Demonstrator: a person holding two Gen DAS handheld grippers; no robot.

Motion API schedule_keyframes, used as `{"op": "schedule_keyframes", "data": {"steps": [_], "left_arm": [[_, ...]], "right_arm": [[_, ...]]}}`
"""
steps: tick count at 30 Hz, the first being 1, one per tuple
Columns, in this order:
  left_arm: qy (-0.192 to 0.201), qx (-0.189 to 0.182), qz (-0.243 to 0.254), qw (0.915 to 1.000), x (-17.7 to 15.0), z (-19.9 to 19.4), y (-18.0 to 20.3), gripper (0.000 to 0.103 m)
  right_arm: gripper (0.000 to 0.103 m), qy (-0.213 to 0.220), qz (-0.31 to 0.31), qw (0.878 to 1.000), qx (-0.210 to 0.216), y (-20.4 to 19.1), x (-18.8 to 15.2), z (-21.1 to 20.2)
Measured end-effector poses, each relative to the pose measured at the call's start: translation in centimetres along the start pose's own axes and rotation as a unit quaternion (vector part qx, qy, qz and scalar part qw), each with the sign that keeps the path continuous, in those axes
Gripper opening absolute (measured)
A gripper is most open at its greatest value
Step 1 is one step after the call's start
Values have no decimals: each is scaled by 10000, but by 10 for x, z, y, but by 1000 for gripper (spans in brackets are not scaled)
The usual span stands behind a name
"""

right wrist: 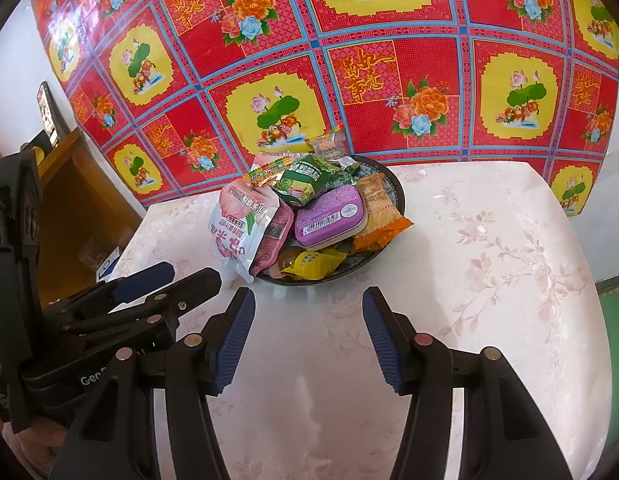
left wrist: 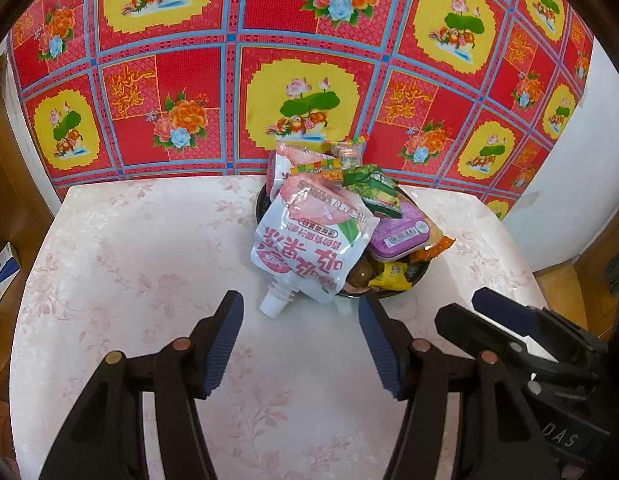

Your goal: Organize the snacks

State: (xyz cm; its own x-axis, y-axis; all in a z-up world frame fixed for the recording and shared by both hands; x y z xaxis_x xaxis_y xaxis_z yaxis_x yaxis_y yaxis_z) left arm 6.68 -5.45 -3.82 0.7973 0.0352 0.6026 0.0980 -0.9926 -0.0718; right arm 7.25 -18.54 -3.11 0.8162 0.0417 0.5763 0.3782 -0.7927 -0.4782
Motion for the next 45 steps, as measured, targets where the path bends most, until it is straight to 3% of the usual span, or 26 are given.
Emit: {"op": "schedule_keyframes", "data": {"steps": [45], "left_arm": [[26, 118, 25, 9999, 0, 0, -1, 63]], "right_arm": [[58, -7, 53, 10000, 27, 0, -3, 0]]}}
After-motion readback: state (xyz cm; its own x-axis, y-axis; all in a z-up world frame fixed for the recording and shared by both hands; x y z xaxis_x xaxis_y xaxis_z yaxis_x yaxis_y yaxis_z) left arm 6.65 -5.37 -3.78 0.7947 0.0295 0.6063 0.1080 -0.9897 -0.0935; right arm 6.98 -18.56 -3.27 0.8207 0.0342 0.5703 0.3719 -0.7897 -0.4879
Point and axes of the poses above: each gripper's, at about its wrist camera, not at the fingertips, and z roughly the way its jaws point, y to its right, x to its top, the point moved 7 cm from there along z, roughly the way its jaws point, and after that the axes turned 15 degrees about x, right-handed, at the moved point
